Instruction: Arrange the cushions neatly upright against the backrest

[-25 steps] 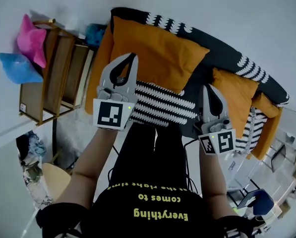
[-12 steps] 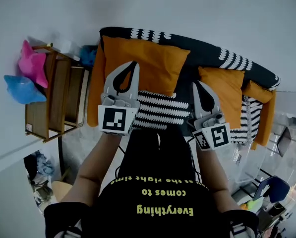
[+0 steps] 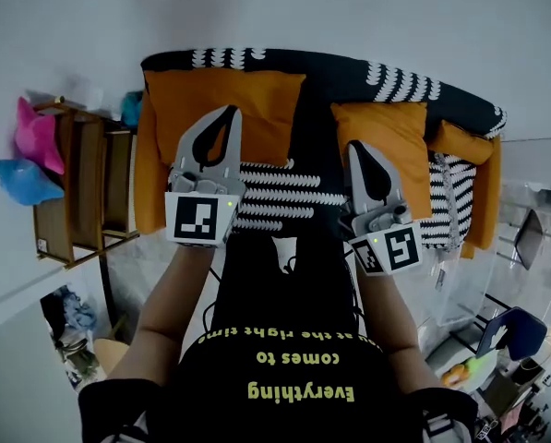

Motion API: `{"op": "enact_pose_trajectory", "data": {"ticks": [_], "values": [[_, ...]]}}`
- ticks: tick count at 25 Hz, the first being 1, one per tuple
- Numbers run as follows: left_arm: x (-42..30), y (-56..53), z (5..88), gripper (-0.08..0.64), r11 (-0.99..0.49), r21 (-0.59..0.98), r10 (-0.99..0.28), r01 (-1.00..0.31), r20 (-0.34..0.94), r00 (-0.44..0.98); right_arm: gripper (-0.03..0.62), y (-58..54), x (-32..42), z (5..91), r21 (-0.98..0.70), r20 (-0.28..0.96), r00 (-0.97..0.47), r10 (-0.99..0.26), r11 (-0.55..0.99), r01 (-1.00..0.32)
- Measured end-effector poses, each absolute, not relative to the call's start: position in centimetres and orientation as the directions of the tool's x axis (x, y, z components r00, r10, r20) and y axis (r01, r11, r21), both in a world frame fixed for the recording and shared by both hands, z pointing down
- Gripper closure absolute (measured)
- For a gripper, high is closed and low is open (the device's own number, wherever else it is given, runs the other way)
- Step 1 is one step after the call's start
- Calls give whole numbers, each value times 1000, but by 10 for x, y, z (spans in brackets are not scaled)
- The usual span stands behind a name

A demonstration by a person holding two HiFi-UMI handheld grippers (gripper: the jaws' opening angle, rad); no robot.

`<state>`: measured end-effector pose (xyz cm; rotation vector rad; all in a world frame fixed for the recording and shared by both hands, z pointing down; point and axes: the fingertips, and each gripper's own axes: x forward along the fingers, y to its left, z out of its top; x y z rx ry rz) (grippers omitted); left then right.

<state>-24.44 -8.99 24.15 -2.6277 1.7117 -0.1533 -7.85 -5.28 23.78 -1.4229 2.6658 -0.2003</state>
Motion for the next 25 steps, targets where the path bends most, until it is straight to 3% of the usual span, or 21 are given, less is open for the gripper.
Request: {"op": "enact_pose_trajectory", "data": {"ticks": [11,25], "values": [[-71,-89,287,561,-355,-103,-931,-929,128,342,581,-52,131,282,-223,34,-563,-826,543,-810],[76,-149,415,561,-592,-35,-783,-805,264,564,581,-42,277,387,-287,149,-317,-937,266,-920]]}}
